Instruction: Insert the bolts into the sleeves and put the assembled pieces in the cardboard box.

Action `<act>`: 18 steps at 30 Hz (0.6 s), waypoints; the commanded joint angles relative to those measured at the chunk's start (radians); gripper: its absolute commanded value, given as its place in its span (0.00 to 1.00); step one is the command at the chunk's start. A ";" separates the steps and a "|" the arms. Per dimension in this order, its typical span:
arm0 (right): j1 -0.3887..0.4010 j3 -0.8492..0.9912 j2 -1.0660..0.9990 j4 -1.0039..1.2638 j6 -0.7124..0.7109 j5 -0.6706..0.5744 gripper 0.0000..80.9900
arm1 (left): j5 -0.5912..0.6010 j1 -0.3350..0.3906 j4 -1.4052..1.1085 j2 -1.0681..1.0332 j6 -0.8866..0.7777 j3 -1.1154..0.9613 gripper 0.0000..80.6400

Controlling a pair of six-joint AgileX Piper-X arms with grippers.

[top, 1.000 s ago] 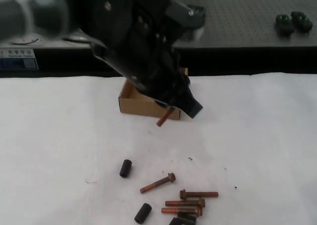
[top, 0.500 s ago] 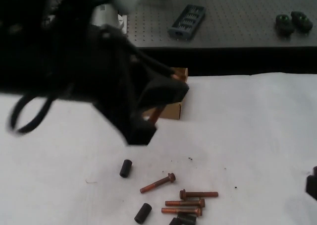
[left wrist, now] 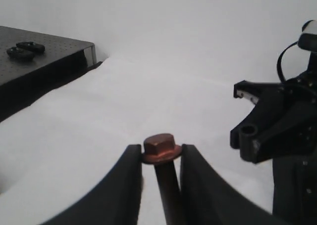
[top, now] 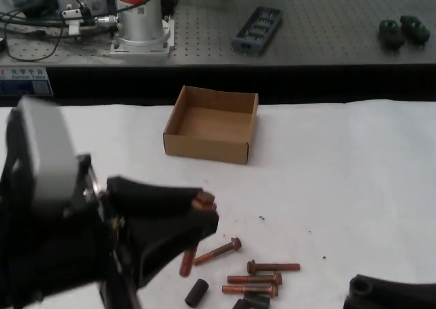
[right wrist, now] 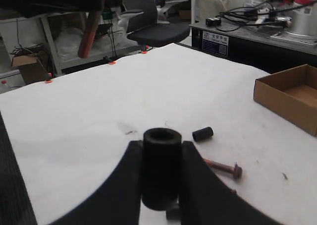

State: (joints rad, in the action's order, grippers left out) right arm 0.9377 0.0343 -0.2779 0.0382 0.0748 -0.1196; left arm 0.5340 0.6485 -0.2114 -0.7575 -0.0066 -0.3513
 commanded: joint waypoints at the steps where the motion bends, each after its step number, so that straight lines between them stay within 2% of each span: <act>1: -0.004 -0.034 0.009 0.171 -0.064 -0.065 0.07 | 0.022 0.003 -0.202 0.036 -0.088 0.075 0.01; 9: -0.004 -0.034 -0.068 0.208 -0.140 -0.118 0.07 | 0.040 0.003 -0.504 0.042 -0.178 0.237 0.01; 14: -0.004 -0.034 -0.205 0.347 -0.135 -0.145 0.07 | 0.052 0.003 -0.635 0.042 -0.208 0.273 0.01; 18: -0.004 -0.034 -0.347 0.490 -0.119 -0.178 0.07 | 0.083 0.008 -0.626 0.039 -0.226 0.273 0.01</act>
State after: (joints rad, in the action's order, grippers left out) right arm 0.9377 -0.0116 -0.5317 0.4063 -0.0544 -0.2609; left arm 0.5953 0.6504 -0.8135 -0.7261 -0.2116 -0.0779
